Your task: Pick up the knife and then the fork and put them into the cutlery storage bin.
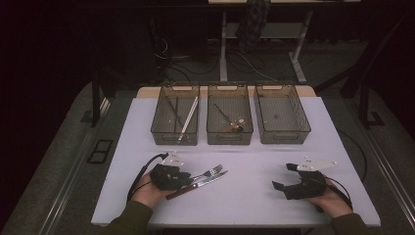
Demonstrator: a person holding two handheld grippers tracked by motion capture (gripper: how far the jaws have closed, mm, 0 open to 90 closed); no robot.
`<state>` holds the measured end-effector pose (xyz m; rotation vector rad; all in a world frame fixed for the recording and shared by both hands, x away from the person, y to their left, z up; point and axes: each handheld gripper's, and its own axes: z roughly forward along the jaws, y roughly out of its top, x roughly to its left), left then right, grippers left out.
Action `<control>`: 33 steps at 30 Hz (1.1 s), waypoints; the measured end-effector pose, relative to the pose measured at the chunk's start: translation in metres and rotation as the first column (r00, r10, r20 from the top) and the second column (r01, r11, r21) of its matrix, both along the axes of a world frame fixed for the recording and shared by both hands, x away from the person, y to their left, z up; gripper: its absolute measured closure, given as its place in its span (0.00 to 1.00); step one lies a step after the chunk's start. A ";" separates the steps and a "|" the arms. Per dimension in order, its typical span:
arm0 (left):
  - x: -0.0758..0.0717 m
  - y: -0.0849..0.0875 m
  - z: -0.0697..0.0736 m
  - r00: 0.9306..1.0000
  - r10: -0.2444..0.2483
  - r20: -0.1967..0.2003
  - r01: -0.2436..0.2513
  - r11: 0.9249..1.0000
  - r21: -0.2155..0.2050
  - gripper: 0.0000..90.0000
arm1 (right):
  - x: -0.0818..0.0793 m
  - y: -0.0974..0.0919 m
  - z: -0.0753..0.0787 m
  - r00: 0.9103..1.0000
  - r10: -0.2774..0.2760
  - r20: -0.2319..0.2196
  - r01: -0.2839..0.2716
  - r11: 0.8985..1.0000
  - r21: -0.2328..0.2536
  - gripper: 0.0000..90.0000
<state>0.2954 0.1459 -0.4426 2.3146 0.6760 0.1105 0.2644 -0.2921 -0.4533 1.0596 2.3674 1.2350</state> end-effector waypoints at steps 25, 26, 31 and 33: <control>0.006 0.004 -0.002 0.999 -0.033 0.003 0.033 0.999 -0.025 0.85 | 0.000 0.001 0.001 1.000 0.008 0.002 -0.008 1.000 0.010 0.13; 0.006 0.004 -0.001 1.000 -0.027 0.008 0.027 0.999 -0.022 0.85 | 0.000 0.001 0.001 1.000 0.005 0.000 -0.005 1.000 0.013 0.13; 0.009 0.006 0.009 1.000 0.007 0.017 -0.006 0.999 -0.045 0.85 | 0.002 0.000 0.003 1.000 -0.023 -0.008 0.023 0.999 0.045 0.13; 0.008 0.004 0.014 1.000 0.017 0.018 -0.016 0.998 -0.054 0.85 | 0.003 0.000 0.005 0.999 -0.031 -0.019 0.032 0.998 0.055 0.13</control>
